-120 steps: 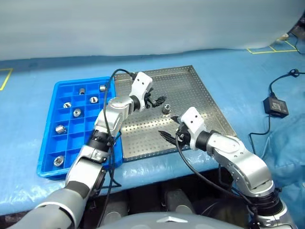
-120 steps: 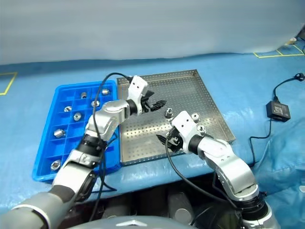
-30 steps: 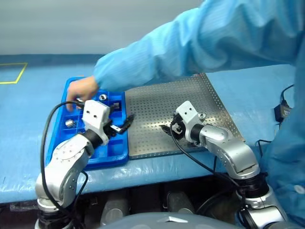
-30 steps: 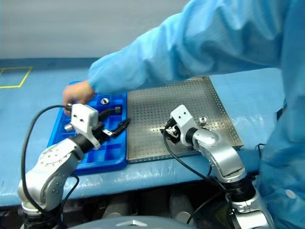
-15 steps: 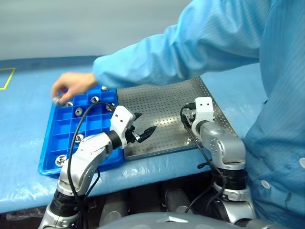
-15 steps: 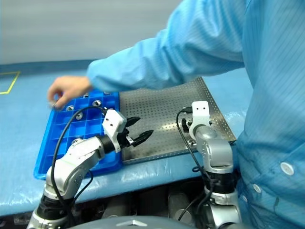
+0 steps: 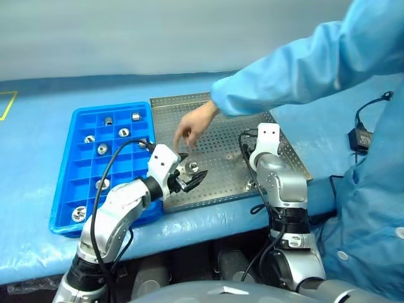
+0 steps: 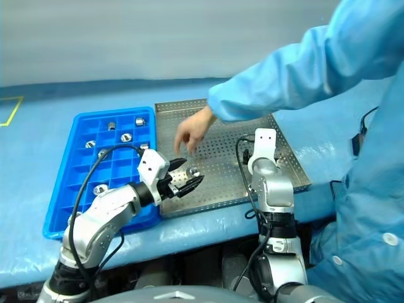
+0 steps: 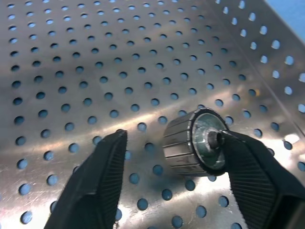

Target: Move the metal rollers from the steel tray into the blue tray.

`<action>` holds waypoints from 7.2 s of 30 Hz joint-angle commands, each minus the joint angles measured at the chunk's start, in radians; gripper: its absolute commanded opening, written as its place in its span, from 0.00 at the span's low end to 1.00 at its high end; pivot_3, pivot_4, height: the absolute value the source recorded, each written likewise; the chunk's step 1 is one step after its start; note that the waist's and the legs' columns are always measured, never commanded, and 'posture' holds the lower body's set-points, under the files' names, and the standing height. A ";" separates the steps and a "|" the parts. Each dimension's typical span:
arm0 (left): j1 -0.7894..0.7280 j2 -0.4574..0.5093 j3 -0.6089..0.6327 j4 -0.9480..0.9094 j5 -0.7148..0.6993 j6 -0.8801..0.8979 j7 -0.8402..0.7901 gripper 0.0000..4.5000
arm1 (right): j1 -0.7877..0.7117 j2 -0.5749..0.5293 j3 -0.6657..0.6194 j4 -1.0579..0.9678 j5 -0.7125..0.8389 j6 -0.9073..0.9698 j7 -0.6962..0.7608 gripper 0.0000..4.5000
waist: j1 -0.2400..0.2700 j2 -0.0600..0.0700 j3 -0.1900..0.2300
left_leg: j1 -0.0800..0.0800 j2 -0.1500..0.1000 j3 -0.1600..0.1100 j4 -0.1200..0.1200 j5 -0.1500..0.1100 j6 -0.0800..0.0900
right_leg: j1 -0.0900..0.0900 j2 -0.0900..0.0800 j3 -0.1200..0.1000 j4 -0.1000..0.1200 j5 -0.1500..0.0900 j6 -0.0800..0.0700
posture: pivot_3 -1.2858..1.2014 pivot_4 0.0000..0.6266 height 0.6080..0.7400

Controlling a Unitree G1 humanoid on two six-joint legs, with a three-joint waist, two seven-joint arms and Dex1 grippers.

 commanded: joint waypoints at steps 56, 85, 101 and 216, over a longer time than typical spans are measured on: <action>0.399 0.045 0.406 -0.374 -0.005 0.100 0.266 0.90 | -0.309 0.131 0.568 0.327 0.097 -0.479 0.791 0.66 | 0.133 0.002 0.002 | -0.003 0.006 -0.008 -0.005 0.000 -0.007 | -0.001 -0.001 -0.019 0.000 -0.007 -0.011 | 0.62 0.24 1.00; -0.040 0.032 0.117 -0.042 -0.027 0.041 0.113 0.90 | 0.123 -0.152 0.336 -0.245 0.077 -0.114 0.522 0.80 | 0.059 0.002 0.002 | -0.003 0.003 -0.011 -0.004 0.000 -0.009 | 0.000 0.002 -0.021 0.001 -0.008 -0.011 | 0.49 0.24 1.00; 0.005 0.039 0.134 -0.081 -0.015 0.053 0.119 0.90 | 0.006 -0.062 0.292 0.060 0.011 -0.186 0.365 0.80 | 0.048 0.003 0.002 | -0.003 0.001 -0.011 -0.004 0.000 -0.009 | 0.000 0.001 -0.019 0.001 -0.006 -0.011 | 0.52 0.24 1.00; 0.028 -0.053 -0.027 -0.040 -0.152 0.086 0.091 0.90 | -0.025 -0.909 0.422 -0.164 1.936 0.348 -0.652 0.80 | 0.018 0.000 0.003 | -0.004 -0.001 -0.008 -0.003 -0.002 -0.003 | 0.001 0.001 -0.008 -0.002 -0.009 -0.001 | 0.49 0.24 1.00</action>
